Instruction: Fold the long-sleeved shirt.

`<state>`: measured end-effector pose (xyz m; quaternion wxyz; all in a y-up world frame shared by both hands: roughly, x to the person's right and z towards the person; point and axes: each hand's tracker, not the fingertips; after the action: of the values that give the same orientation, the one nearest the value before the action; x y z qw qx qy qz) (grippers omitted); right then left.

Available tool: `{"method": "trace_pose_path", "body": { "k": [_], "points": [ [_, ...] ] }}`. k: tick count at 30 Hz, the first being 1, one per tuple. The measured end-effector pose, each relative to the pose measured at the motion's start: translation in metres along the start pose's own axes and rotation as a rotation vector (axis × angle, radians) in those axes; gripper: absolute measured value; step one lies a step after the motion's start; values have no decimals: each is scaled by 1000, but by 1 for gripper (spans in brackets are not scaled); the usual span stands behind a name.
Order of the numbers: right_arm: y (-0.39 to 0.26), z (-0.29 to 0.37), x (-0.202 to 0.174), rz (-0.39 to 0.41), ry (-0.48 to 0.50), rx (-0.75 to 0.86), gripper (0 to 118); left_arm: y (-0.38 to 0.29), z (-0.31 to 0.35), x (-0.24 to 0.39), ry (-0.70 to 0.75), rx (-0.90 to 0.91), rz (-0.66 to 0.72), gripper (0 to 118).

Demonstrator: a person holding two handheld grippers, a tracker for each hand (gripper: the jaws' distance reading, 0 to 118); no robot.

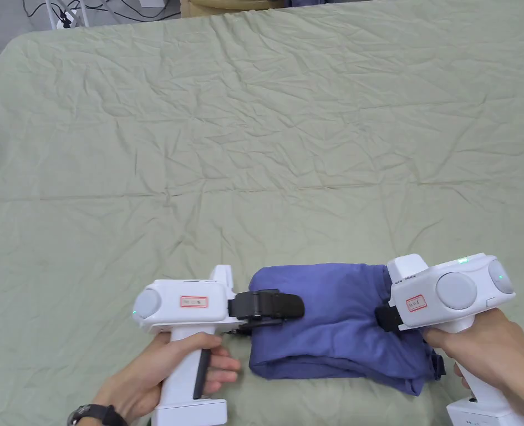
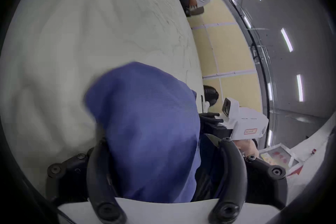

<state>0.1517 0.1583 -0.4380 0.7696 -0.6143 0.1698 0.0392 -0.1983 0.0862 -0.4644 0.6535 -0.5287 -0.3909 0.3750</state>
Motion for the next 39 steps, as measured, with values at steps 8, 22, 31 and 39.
{"method": "trace_pose_path", "body": {
  "k": [8, 22, 31, 39],
  "points": [
    [-2, -2, 7, -30, 29, 11, 1, 3, -17, 9, 101, -10, -21, 30],
    [-31, 68, -20, 30, -75, 345, 1, -14, -18, 49, 292, 11, -133, 20],
    [-85, 143, -49, 23, -128, 546, 1, -18, -20, 63, 352, 23, -165, 20],
    [-78, 141, -74, 64, -123, 552, 1, -16, 15, 60, 393, 23, -204, 20]
  ]
}}
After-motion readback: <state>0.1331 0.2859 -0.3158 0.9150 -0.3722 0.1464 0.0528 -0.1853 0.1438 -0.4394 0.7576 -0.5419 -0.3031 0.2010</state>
